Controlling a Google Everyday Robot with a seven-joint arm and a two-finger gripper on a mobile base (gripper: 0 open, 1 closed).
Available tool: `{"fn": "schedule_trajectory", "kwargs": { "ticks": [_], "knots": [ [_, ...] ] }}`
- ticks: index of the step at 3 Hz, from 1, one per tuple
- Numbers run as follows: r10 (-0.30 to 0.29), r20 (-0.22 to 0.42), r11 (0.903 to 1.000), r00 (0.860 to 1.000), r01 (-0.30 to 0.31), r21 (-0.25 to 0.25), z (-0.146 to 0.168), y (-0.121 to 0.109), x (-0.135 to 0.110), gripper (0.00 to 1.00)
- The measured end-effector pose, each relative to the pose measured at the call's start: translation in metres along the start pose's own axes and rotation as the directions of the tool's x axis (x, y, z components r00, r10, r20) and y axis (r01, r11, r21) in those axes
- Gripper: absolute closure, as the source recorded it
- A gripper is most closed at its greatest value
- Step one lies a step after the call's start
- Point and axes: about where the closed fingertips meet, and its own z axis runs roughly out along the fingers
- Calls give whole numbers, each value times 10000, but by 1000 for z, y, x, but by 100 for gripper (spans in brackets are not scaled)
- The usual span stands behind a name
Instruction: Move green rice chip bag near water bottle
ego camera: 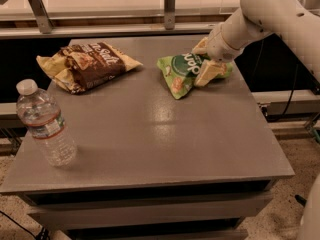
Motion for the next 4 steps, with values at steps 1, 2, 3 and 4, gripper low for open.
{"fn": "schedule_trajectory", "kwargs": {
  "ticks": [1, 2, 3, 4],
  "knots": [
    [-167, -93, 9996, 9998, 170, 234, -5, 6, -6, 89],
    [-890, 148, 9934, 9959, 877, 735, -37, 17, -32, 100],
    [-1905, 21, 9767, 9817, 1893, 1013, -66, 35, -70, 100],
    [-3066, 284, 9492, 9514, 3034, 839, -82, 60, -119, 100]
  ]
}}
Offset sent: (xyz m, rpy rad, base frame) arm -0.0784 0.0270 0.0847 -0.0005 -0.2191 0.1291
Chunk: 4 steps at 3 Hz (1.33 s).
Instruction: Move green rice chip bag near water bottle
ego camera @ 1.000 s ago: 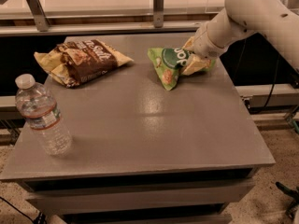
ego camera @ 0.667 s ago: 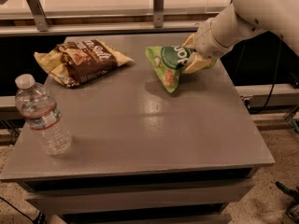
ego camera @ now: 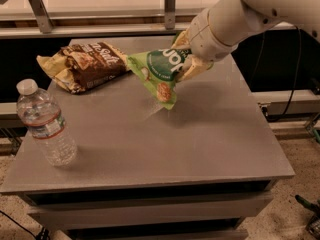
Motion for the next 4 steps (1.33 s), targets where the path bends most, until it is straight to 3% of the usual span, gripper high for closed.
{"fn": "schedule_trajectory", "kwargs": {
  "ticks": [1, 2, 3, 4],
  "knots": [
    [-1145, 561, 9912, 9918, 1178, -601, 0, 7, -52, 100],
    [-1893, 1047, 9698, 9763, 2026, -1362, 8, 16, -94, 100],
    [-2096, 1373, 9513, 9681, 2344, -2002, 21, 23, -120, 100],
    [-1975, 1485, 9423, 9690, 2294, -2437, 34, 26, -136, 100]
  ]
}}
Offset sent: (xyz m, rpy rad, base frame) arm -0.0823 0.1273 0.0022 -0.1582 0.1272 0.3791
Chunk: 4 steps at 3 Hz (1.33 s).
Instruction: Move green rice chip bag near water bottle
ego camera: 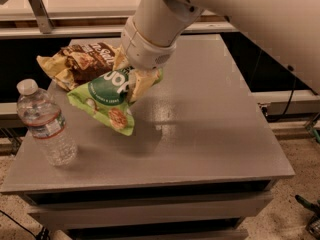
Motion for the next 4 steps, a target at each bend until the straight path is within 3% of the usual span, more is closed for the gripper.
{"fn": "schedule_trajectory", "kwargs": {
  "ticks": [1, 2, 4],
  "knots": [
    [223, 114, 9994, 9997, -220, -254, 10, -4, -7, 100],
    [197, 115, 9995, 9997, -194, -256, 10, -4, -8, 82],
    [149, 125, 9995, 9998, -146, -279, 12, -4, -11, 35]
  ]
}}
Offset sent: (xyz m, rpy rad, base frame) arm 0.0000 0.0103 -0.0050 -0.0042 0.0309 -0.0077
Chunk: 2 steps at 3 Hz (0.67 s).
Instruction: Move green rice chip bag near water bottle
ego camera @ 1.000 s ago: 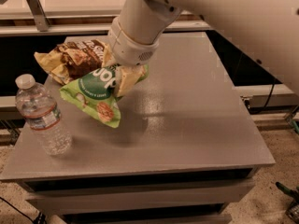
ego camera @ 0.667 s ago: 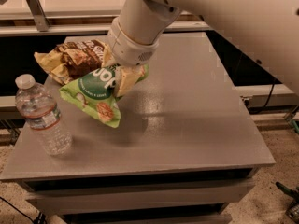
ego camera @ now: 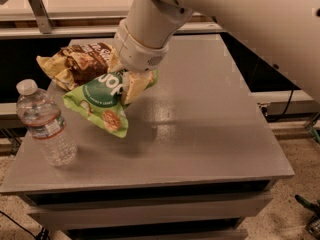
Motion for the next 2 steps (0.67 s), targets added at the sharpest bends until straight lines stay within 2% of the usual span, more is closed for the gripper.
{"fn": "schedule_trajectory", "kwargs": {
  "ticks": [1, 2],
  "knots": [
    [-23, 4, 10000, 10000, 23, -11, 1, 0, -1, 13],
    [-45, 7, 10000, 10000, 45, -22, 1, 0, -2, 0]
  ]
}}
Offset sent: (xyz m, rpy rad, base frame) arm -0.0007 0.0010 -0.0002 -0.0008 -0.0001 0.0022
